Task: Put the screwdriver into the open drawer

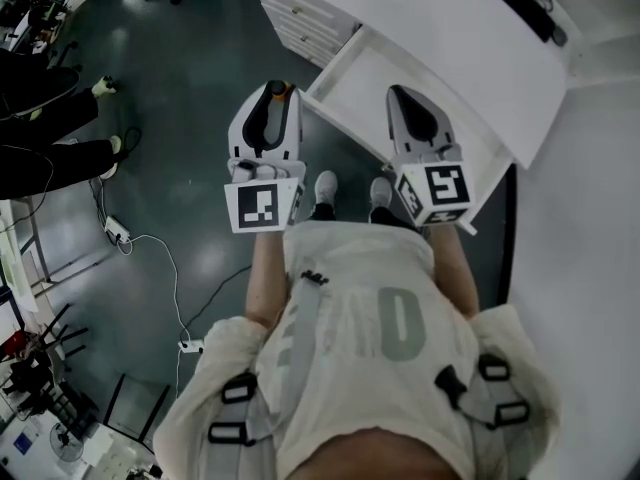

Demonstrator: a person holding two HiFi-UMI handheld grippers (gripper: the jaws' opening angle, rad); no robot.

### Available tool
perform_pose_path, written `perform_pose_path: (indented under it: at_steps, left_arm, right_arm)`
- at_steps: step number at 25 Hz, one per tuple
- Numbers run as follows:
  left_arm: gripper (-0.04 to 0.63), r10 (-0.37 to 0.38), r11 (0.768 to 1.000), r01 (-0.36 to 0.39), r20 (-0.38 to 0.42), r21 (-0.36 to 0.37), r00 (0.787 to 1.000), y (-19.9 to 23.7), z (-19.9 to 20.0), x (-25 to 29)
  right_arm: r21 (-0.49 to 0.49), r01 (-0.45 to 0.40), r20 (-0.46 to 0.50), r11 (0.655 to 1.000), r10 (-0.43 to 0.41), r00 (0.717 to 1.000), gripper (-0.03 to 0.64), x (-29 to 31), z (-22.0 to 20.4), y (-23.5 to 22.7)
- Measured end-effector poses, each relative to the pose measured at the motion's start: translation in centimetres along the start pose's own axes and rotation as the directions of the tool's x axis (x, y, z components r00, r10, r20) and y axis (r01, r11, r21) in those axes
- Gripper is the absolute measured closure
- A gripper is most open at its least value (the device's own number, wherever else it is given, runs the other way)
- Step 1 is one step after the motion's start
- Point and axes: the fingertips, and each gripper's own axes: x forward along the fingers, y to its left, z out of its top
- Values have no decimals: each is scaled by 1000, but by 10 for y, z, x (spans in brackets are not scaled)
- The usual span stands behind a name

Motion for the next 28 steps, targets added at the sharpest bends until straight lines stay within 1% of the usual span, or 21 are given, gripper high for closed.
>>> perform_pose_path:
  at_steps: [3, 8, 13, 17, 21, 28]
  left_arm:
    - [486, -2, 1000, 2, -1, -11, 1000, -1, -2, 0]
    - [486, 3, 1000, -3, -33, 6, 999, 2, -10, 3]
    - [486, -11, 1000, 12, -20, 13, 1000, -1, -3, 10]
    - [486, -58, 997, 62, -84, 38, 995, -7, -12, 18]
    - [486, -112, 994, 113, -77, 9, 991, -19, -11, 32]
    - [486, -222, 974, 224, -90, 16, 971, -53, -4, 61]
  right_arm:
    - [9, 8, -13, 1000, -8, 1000, 612, -1, -3, -1]
    - [23, 21, -30, 1000, -20, 999, 612, -5, -8, -5]
    - [51, 47, -41, 998, -45, 998, 612, -8, -12, -14]
    - [49, 62, -32, 997, -61, 998, 612, -11, -13, -19]
    - [50, 94, -47, 994, -92, 995, 612, -19, -20, -25]
    - [68, 192, -80, 979, -186, 979, 612, -45, -32, -50]
